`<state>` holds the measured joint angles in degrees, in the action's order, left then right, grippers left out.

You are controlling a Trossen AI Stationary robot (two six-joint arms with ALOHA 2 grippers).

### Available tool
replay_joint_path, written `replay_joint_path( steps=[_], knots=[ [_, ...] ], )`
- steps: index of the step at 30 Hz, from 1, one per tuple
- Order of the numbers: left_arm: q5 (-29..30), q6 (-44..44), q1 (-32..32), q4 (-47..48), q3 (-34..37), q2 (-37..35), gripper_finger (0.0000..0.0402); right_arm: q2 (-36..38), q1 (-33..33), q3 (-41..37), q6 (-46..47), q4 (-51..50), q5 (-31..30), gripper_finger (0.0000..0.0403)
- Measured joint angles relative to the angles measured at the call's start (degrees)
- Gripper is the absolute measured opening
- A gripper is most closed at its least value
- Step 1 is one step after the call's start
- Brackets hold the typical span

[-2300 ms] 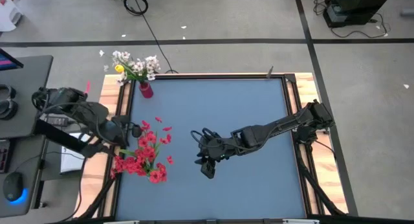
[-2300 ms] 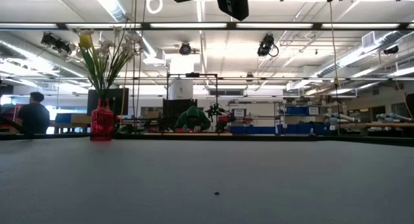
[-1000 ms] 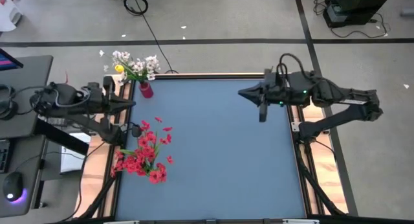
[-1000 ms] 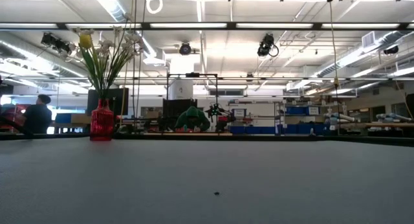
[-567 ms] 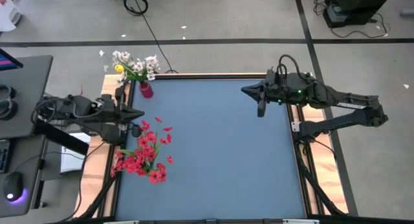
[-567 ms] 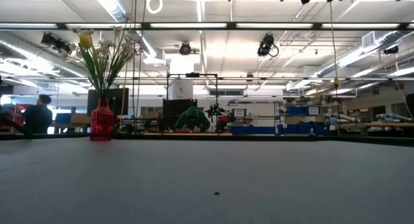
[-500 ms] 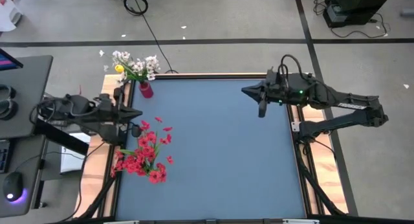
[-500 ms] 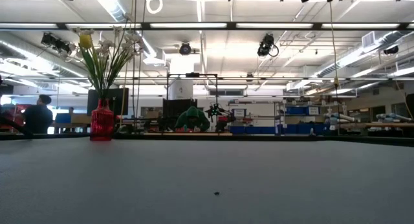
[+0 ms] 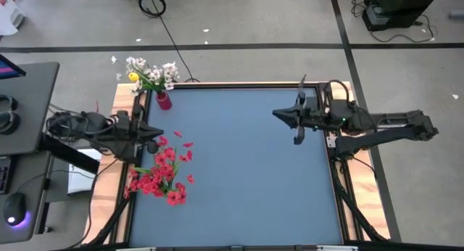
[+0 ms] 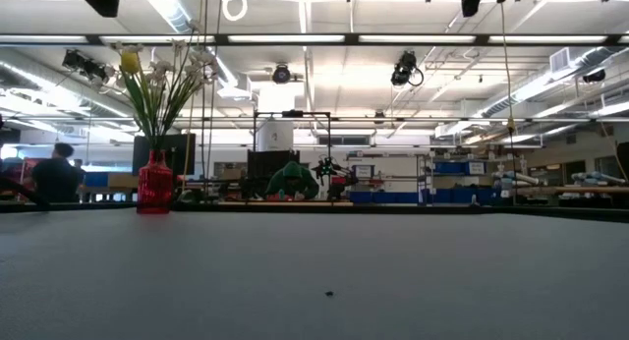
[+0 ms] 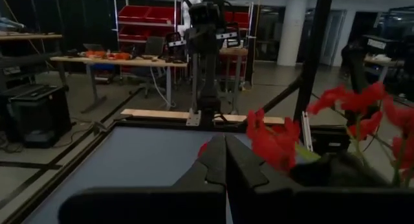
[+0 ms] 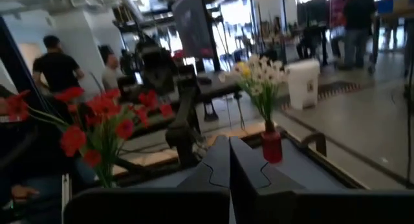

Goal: Sort flowers into vase by color
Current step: Return to Home Position

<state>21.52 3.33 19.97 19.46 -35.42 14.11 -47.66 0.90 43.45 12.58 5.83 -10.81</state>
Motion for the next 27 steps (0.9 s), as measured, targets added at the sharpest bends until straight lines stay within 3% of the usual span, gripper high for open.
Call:
replay_joint_path(
  steps=[6, 12, 15, 27],
  knots=[
    [0.0, -0.3, -1.6, -0.8, 1.3, -0.9, 0.0, 4.1, -1.2, -6.0, -0.3, 2.2, -0.1, 0.0002],
    [-0.3, -2.7, -4.9, 0.0, 1.2, -2.3, 0.0, 7.7, -1.6, -7.2, -0.2, 2.3, -0.1, 0.0002],
    [-2.5, -2.7, -6.8, 2.3, 1.3, -2.3, 0.0, 8.8, -1.6, -7.2, -0.5, 1.9, 0.0, 0.0002],
    [-10.0, -1.9, -16.1, -6.7, 9.7, -3.0, 0.0, 9.4, -1.9, -7.2, -0.8, -2.7, 3.4, 0.0002]
  ],
)
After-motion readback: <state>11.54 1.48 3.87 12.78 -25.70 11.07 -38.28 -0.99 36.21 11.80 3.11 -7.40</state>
